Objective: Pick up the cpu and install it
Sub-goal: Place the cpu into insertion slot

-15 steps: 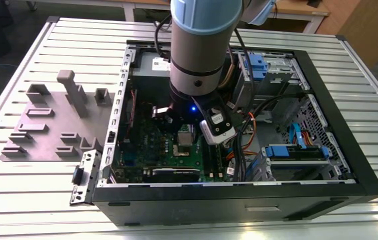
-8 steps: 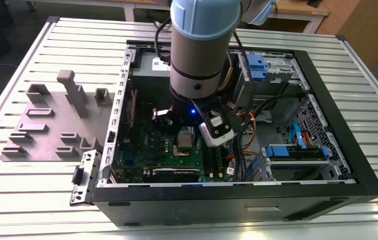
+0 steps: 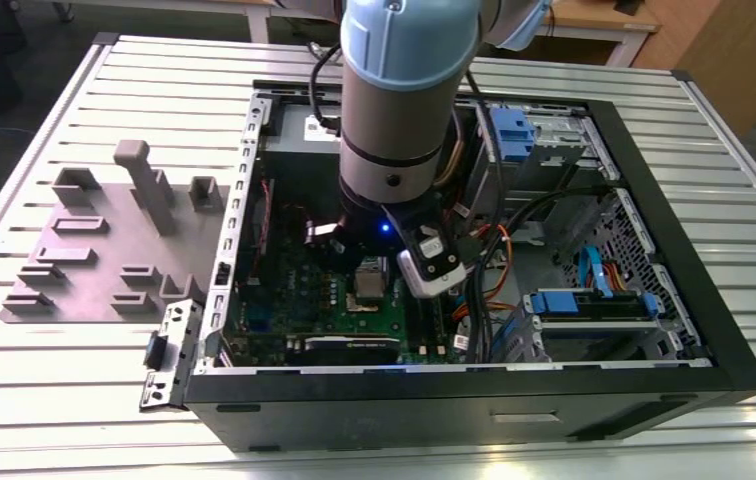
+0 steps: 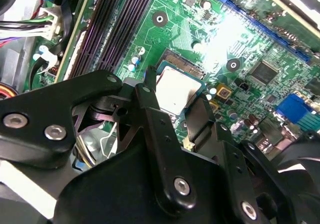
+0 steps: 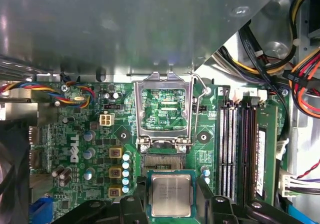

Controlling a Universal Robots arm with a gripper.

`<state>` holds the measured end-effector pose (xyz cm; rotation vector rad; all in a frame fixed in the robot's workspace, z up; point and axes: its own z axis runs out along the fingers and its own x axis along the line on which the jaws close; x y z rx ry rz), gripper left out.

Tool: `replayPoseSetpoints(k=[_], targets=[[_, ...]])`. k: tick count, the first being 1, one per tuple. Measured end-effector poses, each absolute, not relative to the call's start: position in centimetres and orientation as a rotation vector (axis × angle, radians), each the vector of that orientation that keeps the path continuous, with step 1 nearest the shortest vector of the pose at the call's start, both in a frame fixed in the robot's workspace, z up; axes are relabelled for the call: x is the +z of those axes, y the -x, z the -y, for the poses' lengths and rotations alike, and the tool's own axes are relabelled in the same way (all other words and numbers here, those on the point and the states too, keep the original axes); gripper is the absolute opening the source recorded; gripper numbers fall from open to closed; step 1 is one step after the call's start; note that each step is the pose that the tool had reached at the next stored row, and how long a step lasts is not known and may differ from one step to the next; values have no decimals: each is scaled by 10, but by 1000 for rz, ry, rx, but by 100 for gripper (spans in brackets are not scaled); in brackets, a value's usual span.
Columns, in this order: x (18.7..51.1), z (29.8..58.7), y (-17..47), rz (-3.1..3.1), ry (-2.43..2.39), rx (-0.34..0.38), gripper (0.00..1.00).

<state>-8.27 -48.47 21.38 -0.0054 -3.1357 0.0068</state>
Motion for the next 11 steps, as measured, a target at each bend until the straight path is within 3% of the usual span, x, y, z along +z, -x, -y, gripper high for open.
replayPoseSetpoints(k=[11], targets=[[199,485,86,3127,5,7,47]])
